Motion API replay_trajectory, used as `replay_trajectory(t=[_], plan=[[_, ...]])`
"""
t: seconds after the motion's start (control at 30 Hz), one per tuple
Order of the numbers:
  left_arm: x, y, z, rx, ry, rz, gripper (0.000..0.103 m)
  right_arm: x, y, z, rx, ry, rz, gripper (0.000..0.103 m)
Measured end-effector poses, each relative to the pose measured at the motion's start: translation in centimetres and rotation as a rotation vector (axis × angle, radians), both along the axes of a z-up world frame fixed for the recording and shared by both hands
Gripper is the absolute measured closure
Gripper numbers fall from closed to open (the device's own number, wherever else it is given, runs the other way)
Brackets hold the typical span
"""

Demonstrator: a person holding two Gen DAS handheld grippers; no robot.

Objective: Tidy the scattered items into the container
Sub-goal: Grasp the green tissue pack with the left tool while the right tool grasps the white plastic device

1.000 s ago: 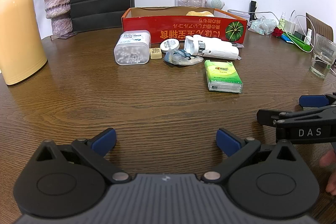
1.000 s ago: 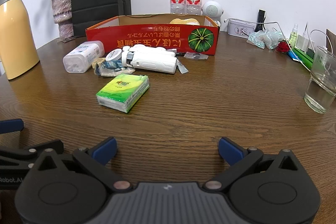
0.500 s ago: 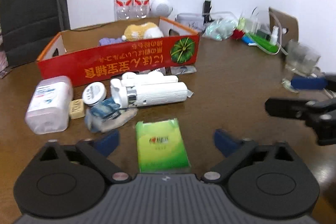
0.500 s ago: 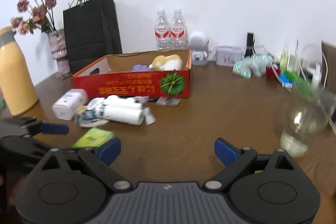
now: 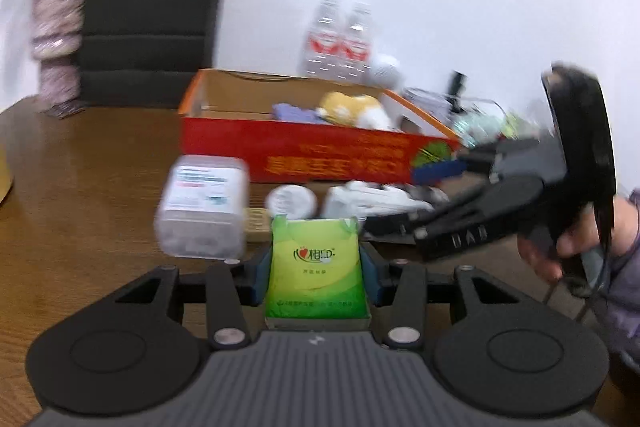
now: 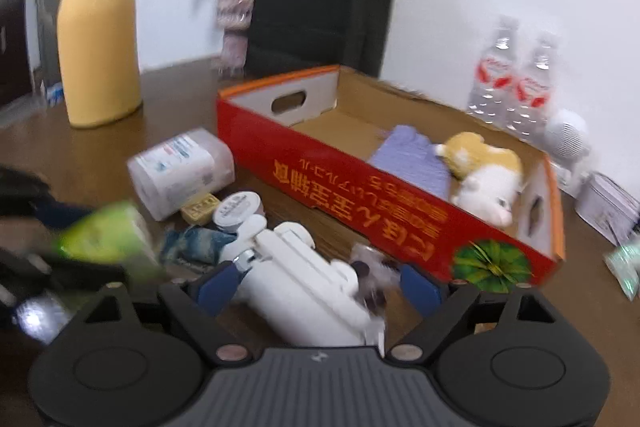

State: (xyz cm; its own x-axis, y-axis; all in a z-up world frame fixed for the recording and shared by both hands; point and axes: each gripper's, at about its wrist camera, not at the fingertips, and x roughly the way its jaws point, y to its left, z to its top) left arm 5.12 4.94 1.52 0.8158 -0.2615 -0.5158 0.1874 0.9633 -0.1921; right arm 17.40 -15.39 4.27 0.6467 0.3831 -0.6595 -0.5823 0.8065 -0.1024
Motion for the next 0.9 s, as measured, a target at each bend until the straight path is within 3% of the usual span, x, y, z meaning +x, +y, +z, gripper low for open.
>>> replay_trajectory(t=[0.07,0.2,0.27,0.37,0.4,0.47,0.53,0.6,0.7,0.77,0.8,0.83,0.87,0.9], plan=[[0.4,1.0,-0.4,-0.019,0.018,0.024,0.057,0.0,0.6,-0.2,0.001,0.046,-0.009,0.034],[1.2,2.1,-1.3,-0.045,0.07,0.054,0.057,-3.8,0.1,0.8,0.057,0.106,-0.114,0.054],[0.9,2.1,-1.0,-0.058,0.046,0.036,0.057,-5.4,-0.3,0.9,0.107,0.142,-0.154,0.053],[0.7,1.6,-0.9,-0.054,0.033,0.006,0.057,-6.3,-0.2,0.7,0.133,0.118,-0.191,0.037],[0.6,1.4,-1.0,-0.043,0.033,0.009,0.057,-6.1,0.1,0.5,0.124,0.102,-0.188,0.037],[0.8,1.4,-1.2,-0.033,0.038,0.024,0.057,-5.0,0.9,-0.1,0.095,0.103,-0.189,0.037],[0.9,1.5,-1.3,-0.036,0.044,0.031,0.057,-4.2,1.8,-0.6,0.076,0.115,-0.189,0.049],[0.5,1.2,-1.2,-0.013,0.037,0.022,0.058,-4.5,2.4,-0.7,0.07,0.106,-0.203,0.05],[-1.2,0.2,0.4,0.03,-0.032,-0.003,0.058,-6.1,1.4,0.0,0.126,0.129,-0.259,0.05],[-2.0,-0.2,1.9,0.006,-0.068,-0.039,0.058,-8.0,0.0,1.2,0.165,0.097,-0.297,0.051],[-2.1,-0.4,2.7,-0.004,-0.076,-0.052,0.058,-8.7,-0.8,2.0,0.187,0.078,-0.317,0.059],[-1.9,-0.4,3.6,-0.008,-0.088,-0.061,0.058,-9.3,-1.6,2.8,0.199,0.051,-0.344,0.074],[-1.6,-0.4,4.5,-0.01,-0.103,-0.07,0.058,-9.5,-2.5,3.9,0.214,0.024,-0.376,0.098],[-1.1,-0.4,5.4,-0.009,-0.115,-0.074,0.058,-9.6,-3.4,5.1,0.24,0.001,-0.399,0.103]])
